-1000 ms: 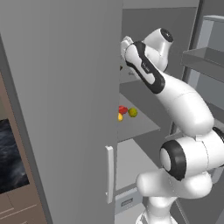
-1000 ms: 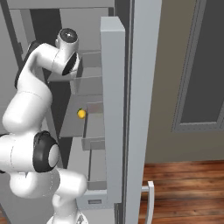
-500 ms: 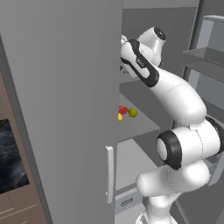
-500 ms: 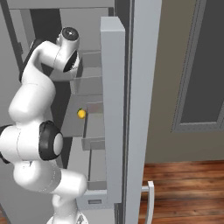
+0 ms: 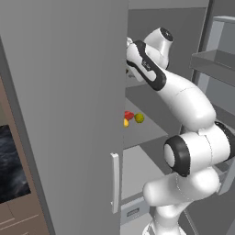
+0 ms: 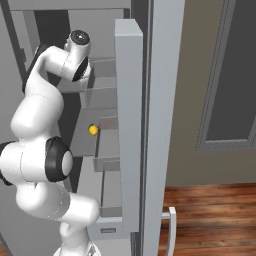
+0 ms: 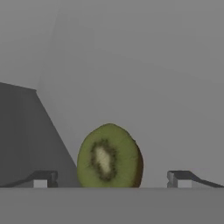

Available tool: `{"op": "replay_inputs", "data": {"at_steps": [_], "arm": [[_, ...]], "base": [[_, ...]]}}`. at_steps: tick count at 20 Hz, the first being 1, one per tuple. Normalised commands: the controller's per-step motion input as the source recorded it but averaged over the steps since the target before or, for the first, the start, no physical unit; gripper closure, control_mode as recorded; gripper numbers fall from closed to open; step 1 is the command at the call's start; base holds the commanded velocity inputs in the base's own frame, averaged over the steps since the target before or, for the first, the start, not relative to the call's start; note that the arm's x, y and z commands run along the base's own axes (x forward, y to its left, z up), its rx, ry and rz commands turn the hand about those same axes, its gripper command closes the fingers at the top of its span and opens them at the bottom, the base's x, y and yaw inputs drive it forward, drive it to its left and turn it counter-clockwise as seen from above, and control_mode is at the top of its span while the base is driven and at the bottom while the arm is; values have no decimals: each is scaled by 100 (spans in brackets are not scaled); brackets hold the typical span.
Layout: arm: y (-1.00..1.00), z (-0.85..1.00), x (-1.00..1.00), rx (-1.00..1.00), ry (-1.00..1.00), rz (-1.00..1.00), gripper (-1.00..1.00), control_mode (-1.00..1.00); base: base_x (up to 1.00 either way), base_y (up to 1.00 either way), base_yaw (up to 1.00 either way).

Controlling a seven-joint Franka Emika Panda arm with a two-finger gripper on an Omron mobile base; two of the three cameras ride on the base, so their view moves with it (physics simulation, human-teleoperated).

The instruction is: Take the kiwi and lemon from the highest rack and move them to the second highest rack where the steak and pear are located, to maximize freezer space. Close the freezer door after rearranging.

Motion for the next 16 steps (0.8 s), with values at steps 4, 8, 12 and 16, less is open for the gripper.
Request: {"op": "replay_inputs", "data": {"at_steps": [4, 8, 12, 16], "arm": [[22, -28, 17, 0, 7, 0, -100, -100], [26, -32, 22, 0, 9, 0, -100, -100], [28, -35, 29, 0, 17, 0, -100, -100], [10, -25, 36, 0, 20, 16, -100, -100]], "base": [[0, 0, 0], [0, 0, 0], [0, 0, 0], [0, 0, 0]]}}
